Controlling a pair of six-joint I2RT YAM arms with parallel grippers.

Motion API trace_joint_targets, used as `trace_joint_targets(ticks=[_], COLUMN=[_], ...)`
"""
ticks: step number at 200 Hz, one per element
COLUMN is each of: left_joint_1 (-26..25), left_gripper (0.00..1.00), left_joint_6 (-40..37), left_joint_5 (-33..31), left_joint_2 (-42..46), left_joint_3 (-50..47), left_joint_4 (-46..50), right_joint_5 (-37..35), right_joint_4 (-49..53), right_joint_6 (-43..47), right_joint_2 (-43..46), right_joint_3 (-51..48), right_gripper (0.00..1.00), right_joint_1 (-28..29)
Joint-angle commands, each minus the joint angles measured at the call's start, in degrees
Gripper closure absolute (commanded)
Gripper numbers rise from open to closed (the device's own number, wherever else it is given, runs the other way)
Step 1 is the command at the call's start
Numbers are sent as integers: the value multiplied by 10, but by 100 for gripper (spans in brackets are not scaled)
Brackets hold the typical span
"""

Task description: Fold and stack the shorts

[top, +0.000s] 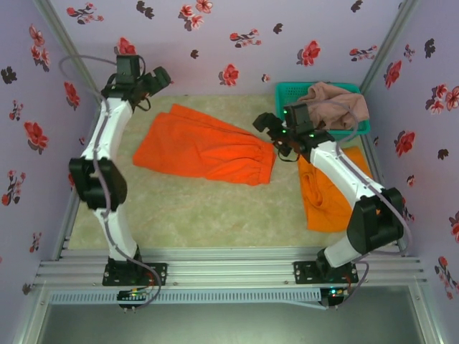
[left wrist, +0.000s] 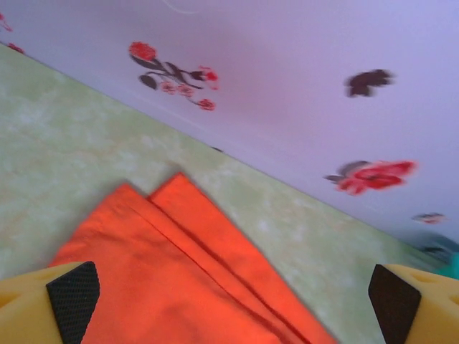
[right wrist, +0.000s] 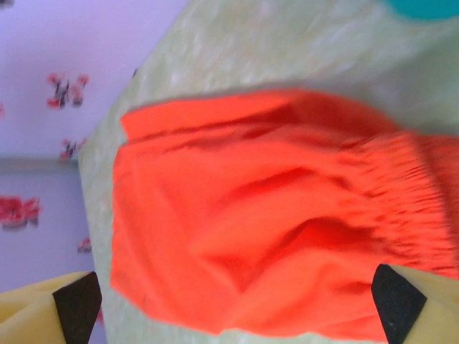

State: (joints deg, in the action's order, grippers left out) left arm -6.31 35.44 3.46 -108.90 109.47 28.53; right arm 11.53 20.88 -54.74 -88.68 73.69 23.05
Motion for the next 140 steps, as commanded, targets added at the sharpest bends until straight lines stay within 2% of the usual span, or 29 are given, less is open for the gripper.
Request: trace_joint_targets(ticks=[1, 13, 31, 87, 140], left_joint_1=[1, 1, 2, 1, 1], left_gripper=[0, 1, 1, 1, 1], left_joint_6=[48, 64, 78, 112, 133], left_joint_5=[68, 74, 82, 106, 89], left_joint_2=[69, 90, 92, 33, 62], left_joint_3=[-167, -247, -315, -426, -539], left_joint_4=[-144, -199, -236, -311, -355], right_joint_5=[47, 60, 57, 42, 34], right_joint_4=[-2, 4, 27, 93, 122], right_joint_6=[26, 32, 50, 71, 90], right_joint_2=[-69, -107, -155, -269, -314], right_joint_3=[36, 62, 97, 152, 161], right_gripper=[1, 1, 1, 1, 1], right_joint_1=[19, 16, 9, -30, -34])
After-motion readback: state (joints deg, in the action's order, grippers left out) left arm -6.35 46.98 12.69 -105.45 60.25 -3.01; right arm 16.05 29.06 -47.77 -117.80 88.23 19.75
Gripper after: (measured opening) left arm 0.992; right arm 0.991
